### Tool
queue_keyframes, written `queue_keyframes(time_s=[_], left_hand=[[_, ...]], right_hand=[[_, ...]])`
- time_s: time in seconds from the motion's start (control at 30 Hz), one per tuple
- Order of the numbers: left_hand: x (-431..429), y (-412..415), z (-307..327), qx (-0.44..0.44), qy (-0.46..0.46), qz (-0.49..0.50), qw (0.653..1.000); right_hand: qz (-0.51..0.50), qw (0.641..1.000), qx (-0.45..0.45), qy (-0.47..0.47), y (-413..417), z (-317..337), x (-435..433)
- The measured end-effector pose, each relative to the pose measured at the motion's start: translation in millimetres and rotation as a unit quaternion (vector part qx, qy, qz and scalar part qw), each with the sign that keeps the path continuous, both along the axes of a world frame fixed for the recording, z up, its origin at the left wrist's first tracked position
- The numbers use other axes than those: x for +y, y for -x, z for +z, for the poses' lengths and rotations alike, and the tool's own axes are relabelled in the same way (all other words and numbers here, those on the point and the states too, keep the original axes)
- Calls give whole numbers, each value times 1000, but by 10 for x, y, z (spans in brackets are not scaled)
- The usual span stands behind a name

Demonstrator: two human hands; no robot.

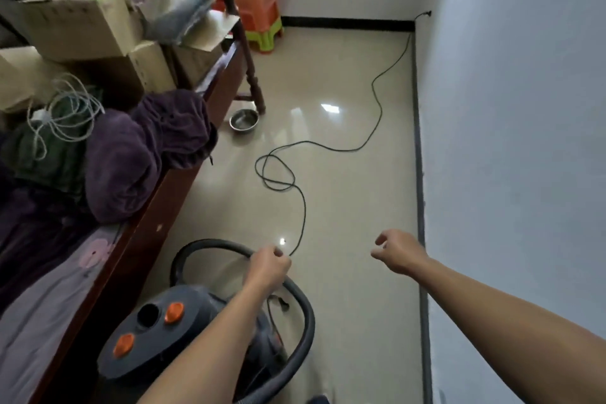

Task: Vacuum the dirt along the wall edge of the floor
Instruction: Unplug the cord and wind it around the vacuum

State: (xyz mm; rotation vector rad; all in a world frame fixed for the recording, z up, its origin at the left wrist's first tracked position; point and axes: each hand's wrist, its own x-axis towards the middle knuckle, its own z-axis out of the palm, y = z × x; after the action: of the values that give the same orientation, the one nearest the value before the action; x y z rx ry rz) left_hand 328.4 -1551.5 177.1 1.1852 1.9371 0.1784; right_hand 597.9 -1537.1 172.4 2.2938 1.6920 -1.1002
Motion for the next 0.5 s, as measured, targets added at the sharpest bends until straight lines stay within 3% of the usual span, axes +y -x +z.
queue_keyframes(time_s=[0.5], left_hand=[[3569, -962, 486, 3, -56, -112, 992]], right_hand=[[-32, 997, -49, -54, -1103, 745, 3301]])
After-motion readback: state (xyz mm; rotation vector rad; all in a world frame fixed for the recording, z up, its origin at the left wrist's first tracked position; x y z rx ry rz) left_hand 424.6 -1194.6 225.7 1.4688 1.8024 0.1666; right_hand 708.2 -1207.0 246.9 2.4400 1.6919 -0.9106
